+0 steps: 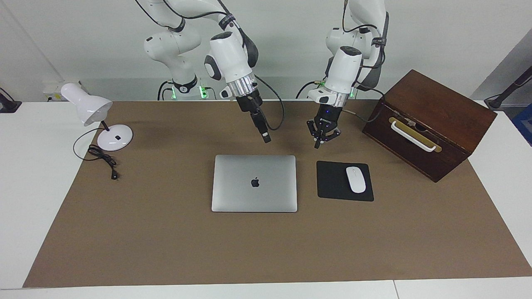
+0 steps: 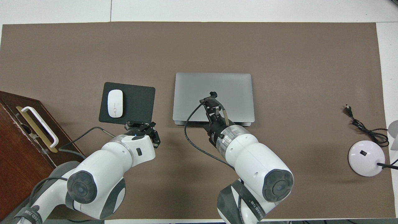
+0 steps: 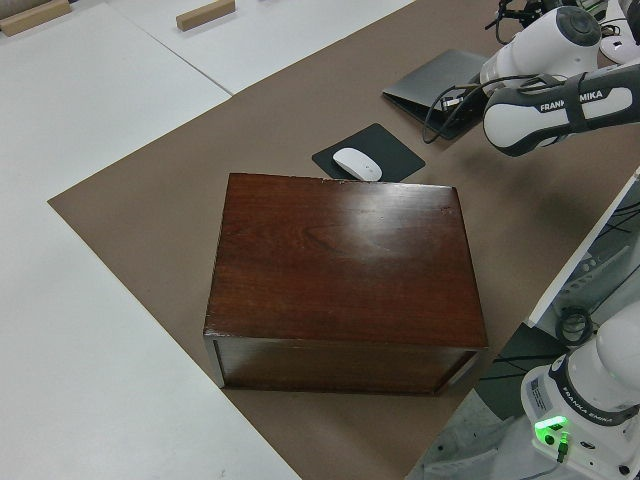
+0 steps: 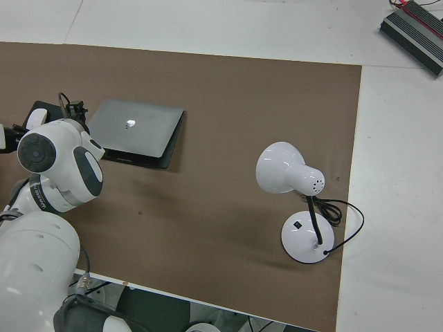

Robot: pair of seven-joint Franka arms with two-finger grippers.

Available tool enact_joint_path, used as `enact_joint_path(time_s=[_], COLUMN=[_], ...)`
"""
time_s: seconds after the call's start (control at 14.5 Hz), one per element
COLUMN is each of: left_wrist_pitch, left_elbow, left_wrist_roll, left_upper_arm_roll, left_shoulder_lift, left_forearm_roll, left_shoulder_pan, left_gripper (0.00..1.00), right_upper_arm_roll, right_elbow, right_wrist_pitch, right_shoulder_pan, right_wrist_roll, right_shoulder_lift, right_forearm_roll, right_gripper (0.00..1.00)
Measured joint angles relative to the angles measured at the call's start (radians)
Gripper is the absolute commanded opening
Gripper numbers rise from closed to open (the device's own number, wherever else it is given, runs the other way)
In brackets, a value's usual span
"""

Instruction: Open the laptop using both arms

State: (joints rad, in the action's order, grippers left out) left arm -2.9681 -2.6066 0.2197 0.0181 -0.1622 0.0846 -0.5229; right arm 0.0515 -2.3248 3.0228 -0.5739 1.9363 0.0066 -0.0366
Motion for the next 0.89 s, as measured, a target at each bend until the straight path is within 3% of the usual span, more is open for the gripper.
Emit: enact_joint_path(time_s=[0.69,0.89], left_wrist_pitch=[-0.284,-0.420], left_elbow=[-0.064,-0.083], left_wrist_roll=[0.000,0.000], left_upper_arm_roll=[0.000,0.001], left_shoulder_lift=[0.114,0.175], left_forearm_roll=[0.000,0.000], left_shoulder_pan=[-0.064,-0.089], left_gripper=[0.00,0.00], right_upper_arm_roll=[0.000,0.000], right_elbow=[-0.036,-0.038], right_wrist_pitch=[0.135,0.183], right_shoulder_pan=[0.000,0.000], right_wrist_roll=[0.000,0.000], right_shoulder_lift=[0.061,0.095], right_forearm_roll=[0.000,0.000], right_gripper=[1.00,1.00])
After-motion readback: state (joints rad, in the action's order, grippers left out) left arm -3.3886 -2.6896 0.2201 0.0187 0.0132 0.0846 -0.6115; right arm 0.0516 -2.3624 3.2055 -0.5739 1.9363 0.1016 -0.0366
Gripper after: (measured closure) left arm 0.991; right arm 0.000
